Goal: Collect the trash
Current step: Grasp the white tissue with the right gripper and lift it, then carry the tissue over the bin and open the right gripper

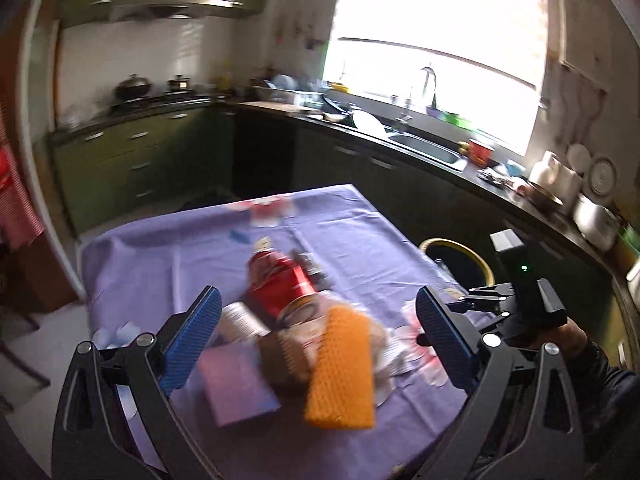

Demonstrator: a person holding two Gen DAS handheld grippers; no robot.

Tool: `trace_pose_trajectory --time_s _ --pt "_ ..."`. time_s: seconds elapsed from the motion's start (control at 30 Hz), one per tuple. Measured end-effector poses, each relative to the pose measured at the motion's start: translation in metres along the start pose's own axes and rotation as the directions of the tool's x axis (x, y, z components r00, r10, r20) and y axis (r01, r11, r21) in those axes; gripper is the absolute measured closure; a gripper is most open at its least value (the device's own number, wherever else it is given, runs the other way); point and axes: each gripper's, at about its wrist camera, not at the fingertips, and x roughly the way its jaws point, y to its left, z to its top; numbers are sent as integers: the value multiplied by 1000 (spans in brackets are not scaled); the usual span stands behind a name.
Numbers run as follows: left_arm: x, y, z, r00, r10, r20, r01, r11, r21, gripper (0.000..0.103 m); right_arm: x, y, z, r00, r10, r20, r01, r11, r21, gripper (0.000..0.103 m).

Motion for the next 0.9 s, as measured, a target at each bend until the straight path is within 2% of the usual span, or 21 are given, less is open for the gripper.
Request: trace_pose_trajectory --time_s 0.17,0.3,0.37,0.43,0.53,0.73,0.9 --pt "-9 10 -21 998 58 19 -57 998 -8 9 38 17 14 999 1 -47 -2 999 -32 45" --pt "-12 12 -32 997 70 35 -70 997 -11 9 56 20 19 998 -10 -66 8 999 -40 47" --pt "-12 13 -34 997 67 47 -66 998 -23 9 62 18 21 997 -9 -80 6 999 -37 53" --pt "-12 15 -36 997 55 56 -53 998 -42 8 67 13 23 995 7 -95 -9 1000 -26 78" --pt "-11 16 -36 996 54 66 -50 997 -60 8 70 11 28 996 -1 -85 -1 1000 -28 92" --pt "-8 14 -37 996 59 60 -55 996 -64 8 49 1 24 999 -33 -39 33 999 -10 93" --pt "-10 11 -37 996 59 73 -55 997 -57 8 9 -14 18 997 -69 37 68 997 28 93"
